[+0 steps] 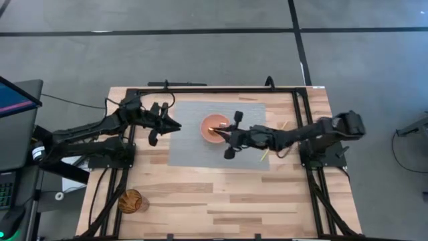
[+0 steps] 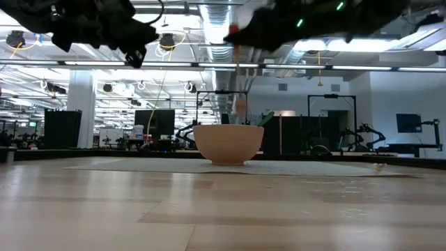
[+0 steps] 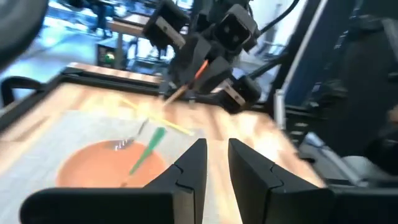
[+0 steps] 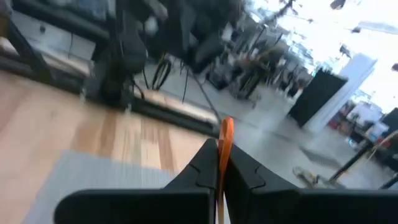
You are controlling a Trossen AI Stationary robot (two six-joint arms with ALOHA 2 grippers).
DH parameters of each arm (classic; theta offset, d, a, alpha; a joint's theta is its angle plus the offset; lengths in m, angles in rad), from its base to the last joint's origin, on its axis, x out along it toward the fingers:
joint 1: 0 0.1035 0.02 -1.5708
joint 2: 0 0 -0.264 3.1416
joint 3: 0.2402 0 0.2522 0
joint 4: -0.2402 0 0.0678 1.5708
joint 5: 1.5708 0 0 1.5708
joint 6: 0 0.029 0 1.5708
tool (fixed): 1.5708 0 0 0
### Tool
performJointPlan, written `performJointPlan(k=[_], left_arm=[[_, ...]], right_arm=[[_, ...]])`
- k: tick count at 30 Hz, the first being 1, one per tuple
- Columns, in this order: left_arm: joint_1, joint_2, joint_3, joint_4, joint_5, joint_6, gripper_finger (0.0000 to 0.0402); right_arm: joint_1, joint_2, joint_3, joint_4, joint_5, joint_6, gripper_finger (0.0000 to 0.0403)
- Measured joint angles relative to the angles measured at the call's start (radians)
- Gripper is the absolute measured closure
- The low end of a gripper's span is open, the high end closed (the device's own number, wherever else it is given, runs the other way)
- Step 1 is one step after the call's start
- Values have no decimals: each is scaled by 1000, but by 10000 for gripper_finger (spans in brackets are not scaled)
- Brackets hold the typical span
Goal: Pick & Place Utensil
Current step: Put the white orange fork into the orange bowl on the gray mat
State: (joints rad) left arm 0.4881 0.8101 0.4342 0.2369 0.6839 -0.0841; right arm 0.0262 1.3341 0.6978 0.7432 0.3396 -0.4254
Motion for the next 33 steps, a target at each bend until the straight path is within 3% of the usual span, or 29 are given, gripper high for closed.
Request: performJointPlan(k=[7,21,28,33], left_arm=[[0,2,-12,4,-105,66,335],[0,2,-12,3,-104,50,335],[0,2,-12,3,-104,50,335],[0,2,-12,2,-104,50,335]], right_arm=[[-40,129,30,90,-69,182,399],[-76,313,120,45,-64,154,371],[-79,332,176,41,-45,97,337],[-62,305,212,-53,-44,78,316]])
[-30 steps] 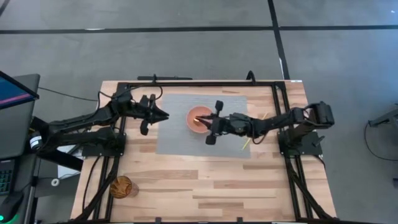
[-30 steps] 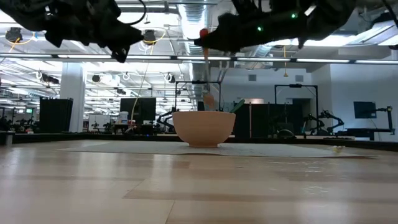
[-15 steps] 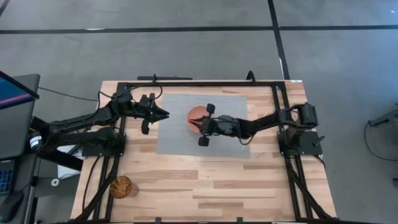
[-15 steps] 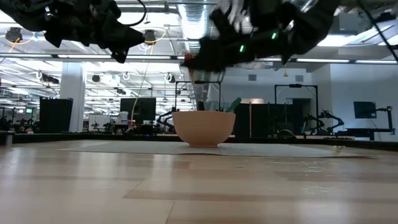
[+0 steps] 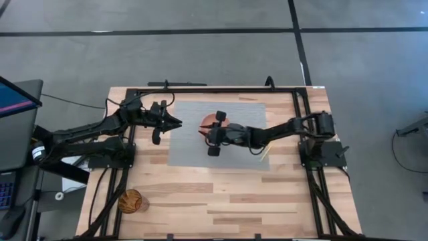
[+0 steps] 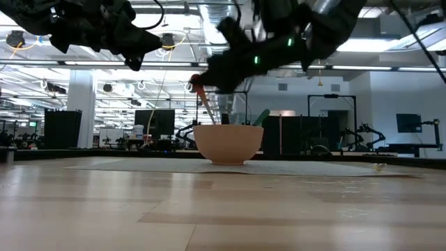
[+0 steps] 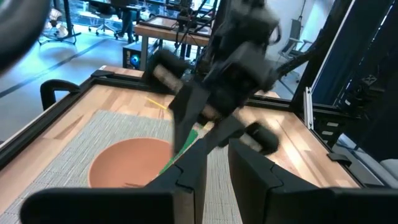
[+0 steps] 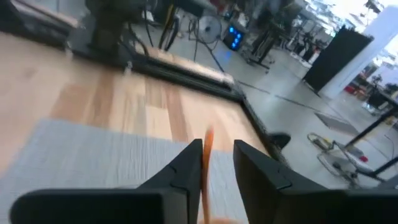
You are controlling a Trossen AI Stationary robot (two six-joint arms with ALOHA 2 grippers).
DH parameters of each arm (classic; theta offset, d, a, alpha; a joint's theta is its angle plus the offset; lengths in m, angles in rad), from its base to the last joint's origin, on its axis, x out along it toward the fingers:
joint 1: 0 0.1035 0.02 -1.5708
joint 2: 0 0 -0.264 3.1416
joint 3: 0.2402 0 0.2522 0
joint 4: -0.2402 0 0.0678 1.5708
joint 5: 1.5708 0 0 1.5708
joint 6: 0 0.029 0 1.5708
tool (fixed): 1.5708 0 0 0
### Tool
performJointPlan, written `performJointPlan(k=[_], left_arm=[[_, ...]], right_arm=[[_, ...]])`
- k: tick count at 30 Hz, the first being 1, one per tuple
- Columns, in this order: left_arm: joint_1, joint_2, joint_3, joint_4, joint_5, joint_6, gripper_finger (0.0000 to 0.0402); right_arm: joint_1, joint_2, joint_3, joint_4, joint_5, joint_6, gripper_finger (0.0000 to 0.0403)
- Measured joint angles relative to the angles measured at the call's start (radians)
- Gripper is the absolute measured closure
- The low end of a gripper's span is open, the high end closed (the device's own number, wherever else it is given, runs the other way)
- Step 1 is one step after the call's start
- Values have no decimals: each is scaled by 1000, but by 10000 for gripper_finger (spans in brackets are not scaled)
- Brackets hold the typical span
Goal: Pick & Place Utensil
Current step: Put the white orange fork into the orange bowl on the gray mat, then put the brown cup on the top left of the orange bowl on the gray mat
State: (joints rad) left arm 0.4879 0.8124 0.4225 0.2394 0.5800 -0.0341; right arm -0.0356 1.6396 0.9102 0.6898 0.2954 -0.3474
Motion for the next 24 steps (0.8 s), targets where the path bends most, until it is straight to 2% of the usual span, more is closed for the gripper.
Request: performJointPlan(k=[6,12,16,20,24], left_arm=[[0,0,0,-3,0,0,335],[0,0,0,-4,0,0,335],[0,0,0,-5,0,-3,335],[0,0,0,-8,0,-31,335],[0,0,0,-7,0,-34,335]], right_arm=[[46,-73,55,-203,-1,0,293],[97,-140,89,-290,3,-33,266],[132,-198,126,-396,85,-55,248],[168,-285,186,-626,156,-9,235],[198,-371,221,-952,177,159,232]])
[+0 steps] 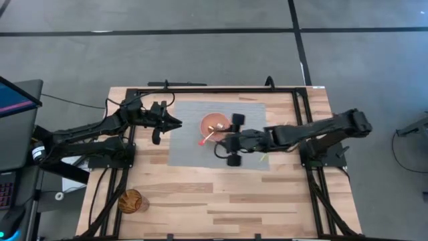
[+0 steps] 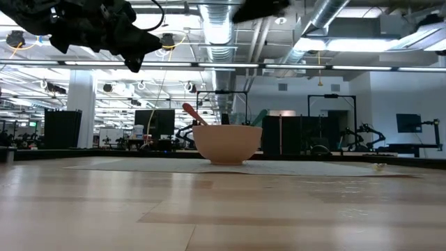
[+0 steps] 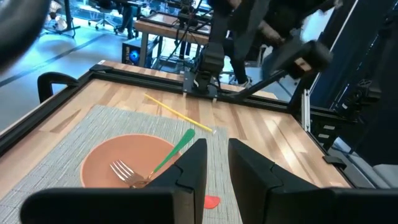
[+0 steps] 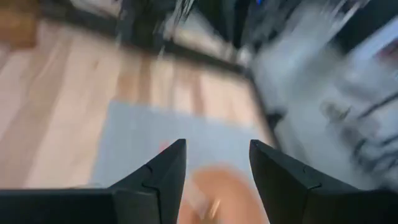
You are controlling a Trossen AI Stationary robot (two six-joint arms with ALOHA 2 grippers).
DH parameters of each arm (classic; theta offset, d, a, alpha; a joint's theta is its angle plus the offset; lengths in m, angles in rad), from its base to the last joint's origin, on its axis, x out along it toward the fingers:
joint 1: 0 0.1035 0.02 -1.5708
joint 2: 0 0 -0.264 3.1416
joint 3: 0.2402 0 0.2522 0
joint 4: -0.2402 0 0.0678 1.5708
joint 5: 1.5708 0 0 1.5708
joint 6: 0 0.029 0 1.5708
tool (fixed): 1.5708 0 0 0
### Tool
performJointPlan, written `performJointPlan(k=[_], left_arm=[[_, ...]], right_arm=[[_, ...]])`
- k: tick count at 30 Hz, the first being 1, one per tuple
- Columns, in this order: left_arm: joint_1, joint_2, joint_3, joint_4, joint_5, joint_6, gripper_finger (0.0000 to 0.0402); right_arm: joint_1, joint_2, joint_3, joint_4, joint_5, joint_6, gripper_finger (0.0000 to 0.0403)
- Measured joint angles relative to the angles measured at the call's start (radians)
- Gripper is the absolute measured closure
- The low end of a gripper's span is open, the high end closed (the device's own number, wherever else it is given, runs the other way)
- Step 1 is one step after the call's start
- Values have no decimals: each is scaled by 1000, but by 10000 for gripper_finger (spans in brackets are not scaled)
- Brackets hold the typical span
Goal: Pick & Place Utensil
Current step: Put the brown cup on the top left of the orange bowl on the gray mat
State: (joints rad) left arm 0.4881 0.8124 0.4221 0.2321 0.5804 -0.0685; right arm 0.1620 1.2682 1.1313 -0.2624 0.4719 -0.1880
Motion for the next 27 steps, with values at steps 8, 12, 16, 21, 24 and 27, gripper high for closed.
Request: performJointPlan(k=[8,12,16,21,24,27], left_arm=[[0,0,0,0,0,0,335],[0,0,0,1,0,0,335],[0,0,0,17,0,-21,335],[-30,1,14,51,2,-128,335],[-108,1,65,48,20,-108,335],[-208,0,140,0,11,-37,335]], right_arm=[[40,-79,-3,-755,-89,581,248],[63,-64,-6,-921,-160,666,256],[72,-24,-56,-949,-248,668,255],[73,58,-83,-934,-260,659,248],[68,102,-84,-895,-250,615,246],[59,134,-84,-869,-243,600,246]])
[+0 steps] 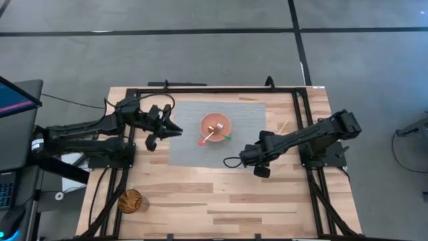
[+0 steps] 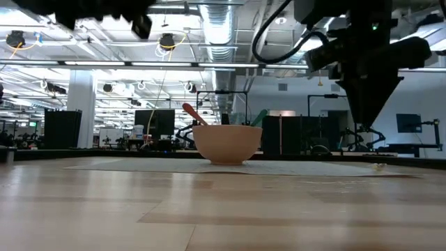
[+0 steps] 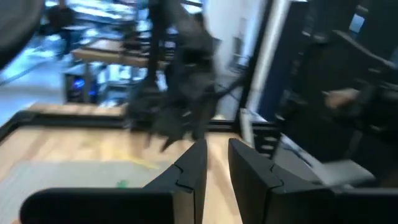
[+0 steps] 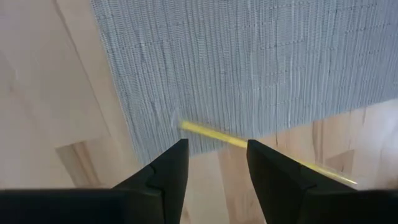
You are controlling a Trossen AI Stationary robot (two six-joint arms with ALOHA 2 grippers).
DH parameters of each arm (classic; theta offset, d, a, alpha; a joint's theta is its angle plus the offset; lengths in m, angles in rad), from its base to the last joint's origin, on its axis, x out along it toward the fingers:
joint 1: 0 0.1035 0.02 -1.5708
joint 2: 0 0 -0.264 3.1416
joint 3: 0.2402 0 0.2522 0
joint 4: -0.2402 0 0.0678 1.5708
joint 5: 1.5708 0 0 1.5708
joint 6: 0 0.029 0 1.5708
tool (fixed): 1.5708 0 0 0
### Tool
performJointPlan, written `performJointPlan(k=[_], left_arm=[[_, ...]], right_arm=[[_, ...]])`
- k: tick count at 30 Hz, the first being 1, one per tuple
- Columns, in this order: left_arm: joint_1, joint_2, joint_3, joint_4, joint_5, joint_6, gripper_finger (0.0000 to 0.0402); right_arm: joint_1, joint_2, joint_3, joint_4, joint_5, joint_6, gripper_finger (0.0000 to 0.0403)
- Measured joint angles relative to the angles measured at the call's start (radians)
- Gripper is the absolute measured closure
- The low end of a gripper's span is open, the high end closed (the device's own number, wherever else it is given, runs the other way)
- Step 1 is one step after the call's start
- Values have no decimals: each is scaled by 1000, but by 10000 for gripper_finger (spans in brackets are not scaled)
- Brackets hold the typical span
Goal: Pick & Place Utensil
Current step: Put the brown cup on the top left of the orange bowl on the gray mat
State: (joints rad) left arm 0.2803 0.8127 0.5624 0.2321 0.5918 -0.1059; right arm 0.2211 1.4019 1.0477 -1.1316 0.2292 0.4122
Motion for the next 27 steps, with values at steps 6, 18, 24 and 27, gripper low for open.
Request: performJointPlan(k=[6,18,24,27], left_arm=[[-219,47,216,-545,-265,106,335],[-534,260,554,-1346,-361,-458,335],[-633,290,552,-1555,-363,-711,316],[-668,304,538,-1588,-333,-763,300]], right_arm=[[-3,38,0,18,6,-2,255],[-8,40,0,279,8,121,270],[-2,58,0,609,-2,99,269],[18,60,0,712,-19,37,270]])
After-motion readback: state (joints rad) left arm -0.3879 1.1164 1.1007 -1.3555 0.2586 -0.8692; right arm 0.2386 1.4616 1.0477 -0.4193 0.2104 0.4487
